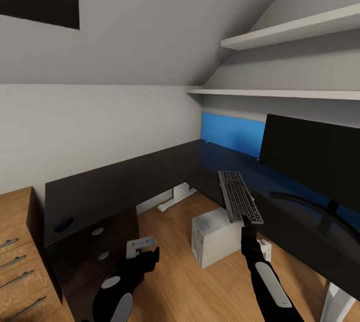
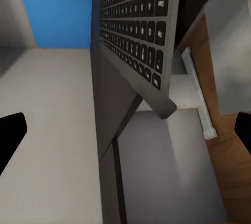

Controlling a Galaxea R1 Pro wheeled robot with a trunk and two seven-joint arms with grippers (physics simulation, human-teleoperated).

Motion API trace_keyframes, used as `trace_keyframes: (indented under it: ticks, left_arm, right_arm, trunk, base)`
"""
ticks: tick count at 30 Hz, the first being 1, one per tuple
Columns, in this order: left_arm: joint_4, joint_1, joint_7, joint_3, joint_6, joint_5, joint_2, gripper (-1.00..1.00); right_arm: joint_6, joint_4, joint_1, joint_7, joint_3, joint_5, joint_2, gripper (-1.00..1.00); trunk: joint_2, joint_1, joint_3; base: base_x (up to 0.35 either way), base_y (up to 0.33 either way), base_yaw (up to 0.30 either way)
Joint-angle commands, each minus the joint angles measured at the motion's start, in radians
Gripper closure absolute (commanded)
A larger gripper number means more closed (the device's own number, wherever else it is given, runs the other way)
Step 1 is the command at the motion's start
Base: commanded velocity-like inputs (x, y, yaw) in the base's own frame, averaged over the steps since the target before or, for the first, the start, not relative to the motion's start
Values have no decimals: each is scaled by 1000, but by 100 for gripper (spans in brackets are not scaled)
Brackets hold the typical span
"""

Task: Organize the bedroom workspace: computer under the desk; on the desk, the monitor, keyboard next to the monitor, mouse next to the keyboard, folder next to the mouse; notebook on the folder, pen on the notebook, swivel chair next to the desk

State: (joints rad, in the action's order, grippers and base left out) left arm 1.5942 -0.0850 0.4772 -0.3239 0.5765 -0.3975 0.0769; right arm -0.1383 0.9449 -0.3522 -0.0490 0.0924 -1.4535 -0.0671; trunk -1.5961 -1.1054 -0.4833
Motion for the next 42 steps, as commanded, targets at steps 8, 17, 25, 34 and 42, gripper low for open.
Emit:
trace_keyframes:
  ticks: [8,17,25,34,42]
  left_arm:
    - [1,-1,11,-1,2,-11,1,-100]
    - [1,-1,10,-1,2,-11,0,-100]
    - [1,-1,7,-1,2,-12,-1,-100]
    - [-2,-1,6,-1,2,-12,-2,-100]
    - [-2,-1,5,-1,3,-12,-2,-100]
  right_arm:
    - [-2,-6,-1,-9,3,-7,4,-100]
    - [0,-9,-1,-9,4,-4,10,-100]
    - [1,-9,-1,-11,4,-3,11,-100]
    - [3,-9,-1,-10,4,-4,12,-100]
    - [3,-9,-1,-9,4,-4,18,-100]
  trunk:
    - [-57,-31,-26]
    - [-120,-65,-54]
    - [-120,-65,-54]
    - [-120,-65,-54]
    - [-120,-65,-54]
  base:
    - [0,0,0]
    - [0,0,0]
    - [0,0,0]
    - [65,0,0]
    - [121,0,0]
